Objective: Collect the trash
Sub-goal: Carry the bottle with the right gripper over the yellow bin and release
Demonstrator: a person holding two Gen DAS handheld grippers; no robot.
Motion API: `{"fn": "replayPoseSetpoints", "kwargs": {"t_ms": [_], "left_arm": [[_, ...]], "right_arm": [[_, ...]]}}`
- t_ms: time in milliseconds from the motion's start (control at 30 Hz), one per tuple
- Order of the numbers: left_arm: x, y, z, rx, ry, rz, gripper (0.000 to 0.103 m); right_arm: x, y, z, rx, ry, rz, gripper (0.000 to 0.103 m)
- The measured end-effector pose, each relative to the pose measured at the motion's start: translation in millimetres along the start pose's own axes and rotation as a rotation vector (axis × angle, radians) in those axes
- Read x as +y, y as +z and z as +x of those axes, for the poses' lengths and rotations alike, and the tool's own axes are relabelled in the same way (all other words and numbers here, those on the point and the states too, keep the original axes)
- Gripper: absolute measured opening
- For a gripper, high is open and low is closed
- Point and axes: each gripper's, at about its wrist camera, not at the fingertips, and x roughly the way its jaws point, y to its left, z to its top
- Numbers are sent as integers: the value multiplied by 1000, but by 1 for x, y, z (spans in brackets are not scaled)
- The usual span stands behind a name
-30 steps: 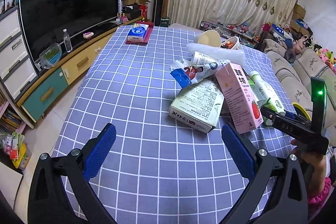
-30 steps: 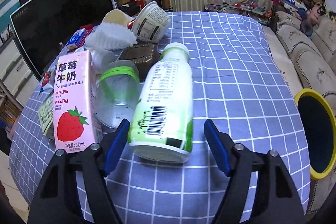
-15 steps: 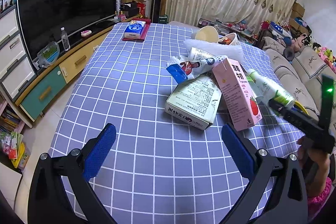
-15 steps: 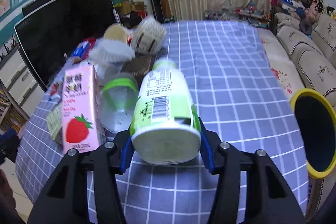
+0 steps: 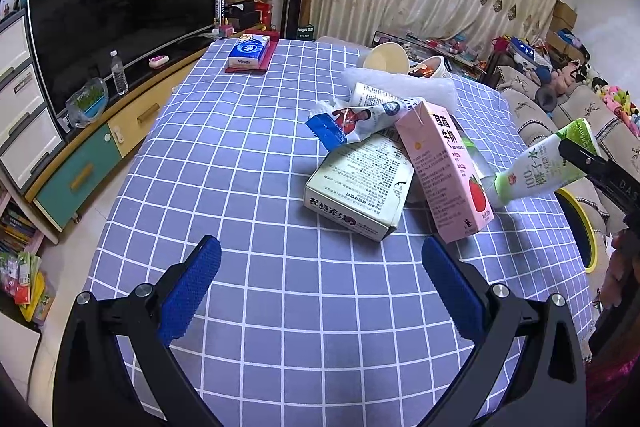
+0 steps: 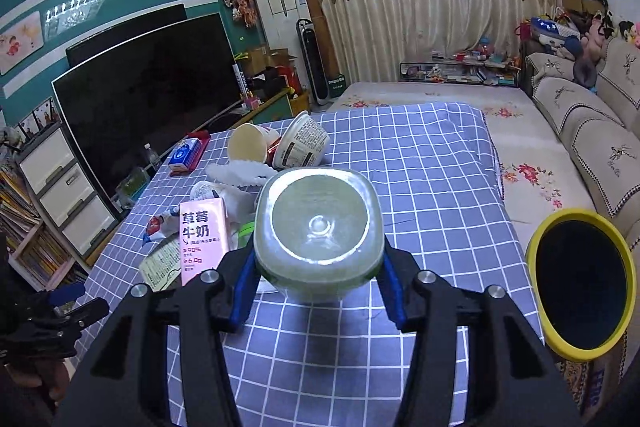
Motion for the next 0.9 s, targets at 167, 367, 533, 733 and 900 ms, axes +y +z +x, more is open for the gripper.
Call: {"fn": "replayPoseSetpoints", "kwargs": {"t_ms": [167,367,533,733,900], "left_arm": [[-1,-1,-1,7,-5,2,99],[-5,-2,3,17,-9,15,99],[-8,-3,4,18,-11,22,99],[-14,1,3,10,-21,41,99],[-27,4,5,6,-37,61,99]], "right_arm": [[-1,2,-6,-5,10,5,49],[-3,7,-14,-20,9,-2,49],[-7,9,-16,-6,25,4,49],[-32,22,-47,-81,-18,29,49],[-97,37,-88,-180,-228,88,49]]}}
